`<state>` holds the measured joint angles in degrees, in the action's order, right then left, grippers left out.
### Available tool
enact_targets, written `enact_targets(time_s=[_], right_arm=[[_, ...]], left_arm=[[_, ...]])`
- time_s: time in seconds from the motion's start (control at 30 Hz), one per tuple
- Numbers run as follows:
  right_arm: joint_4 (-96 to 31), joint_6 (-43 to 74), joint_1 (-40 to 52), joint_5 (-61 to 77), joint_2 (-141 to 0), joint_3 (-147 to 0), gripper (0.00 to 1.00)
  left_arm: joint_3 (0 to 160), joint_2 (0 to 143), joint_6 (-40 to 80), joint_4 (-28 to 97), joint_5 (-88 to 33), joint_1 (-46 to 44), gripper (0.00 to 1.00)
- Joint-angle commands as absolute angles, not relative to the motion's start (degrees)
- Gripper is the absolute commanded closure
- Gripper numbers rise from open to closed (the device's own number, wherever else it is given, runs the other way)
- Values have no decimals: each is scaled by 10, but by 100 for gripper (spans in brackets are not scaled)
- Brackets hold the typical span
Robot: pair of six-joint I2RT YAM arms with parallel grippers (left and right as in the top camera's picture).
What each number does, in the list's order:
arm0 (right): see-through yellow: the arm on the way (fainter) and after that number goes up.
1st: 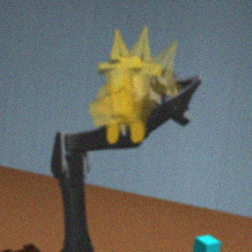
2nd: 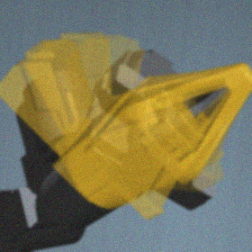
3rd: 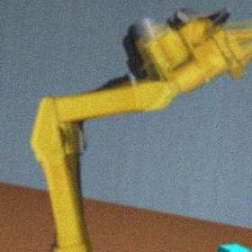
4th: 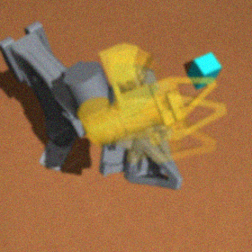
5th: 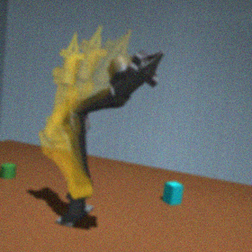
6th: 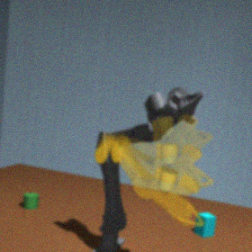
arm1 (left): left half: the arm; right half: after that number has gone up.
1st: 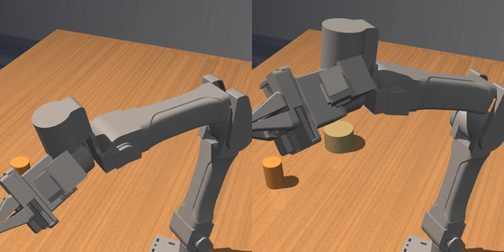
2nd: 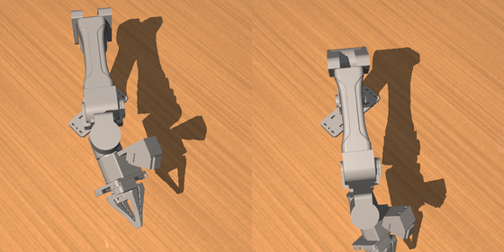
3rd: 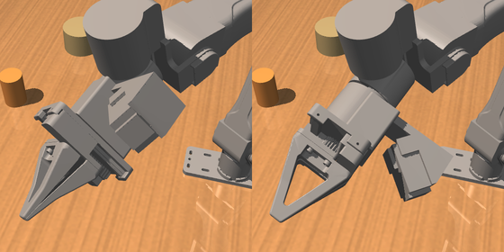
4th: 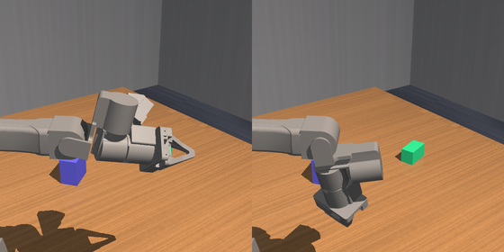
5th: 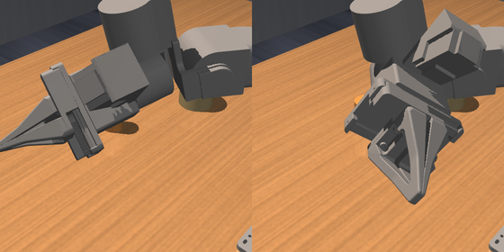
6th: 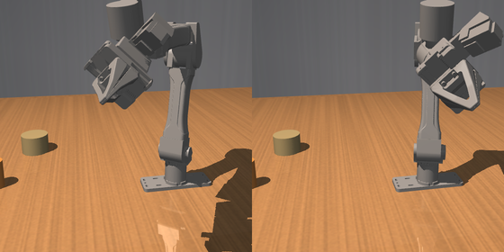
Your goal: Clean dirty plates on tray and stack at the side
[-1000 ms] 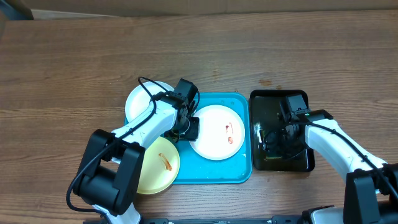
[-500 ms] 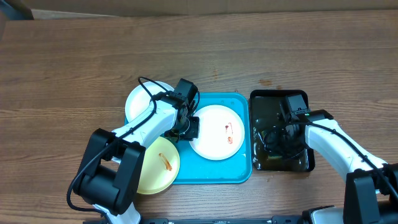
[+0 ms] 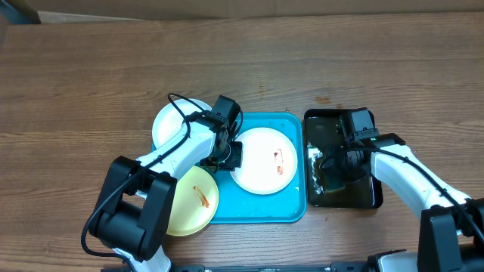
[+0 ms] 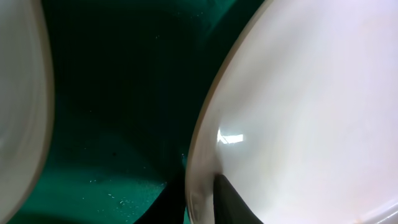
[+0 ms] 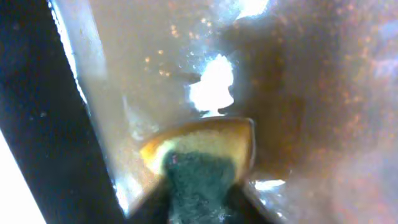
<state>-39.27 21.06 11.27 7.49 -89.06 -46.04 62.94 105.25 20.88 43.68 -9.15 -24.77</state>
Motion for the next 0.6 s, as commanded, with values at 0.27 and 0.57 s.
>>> enact_targets(time_s=[0.27,0.57], right_arm=[[-469,228,97,105,-891,-481,24],[-459,226,100,86,-891,-440,96]], left_arm=[[625,1064,208,437,-86,-251,75],[625,1064,208,440,-86,-251,75]])
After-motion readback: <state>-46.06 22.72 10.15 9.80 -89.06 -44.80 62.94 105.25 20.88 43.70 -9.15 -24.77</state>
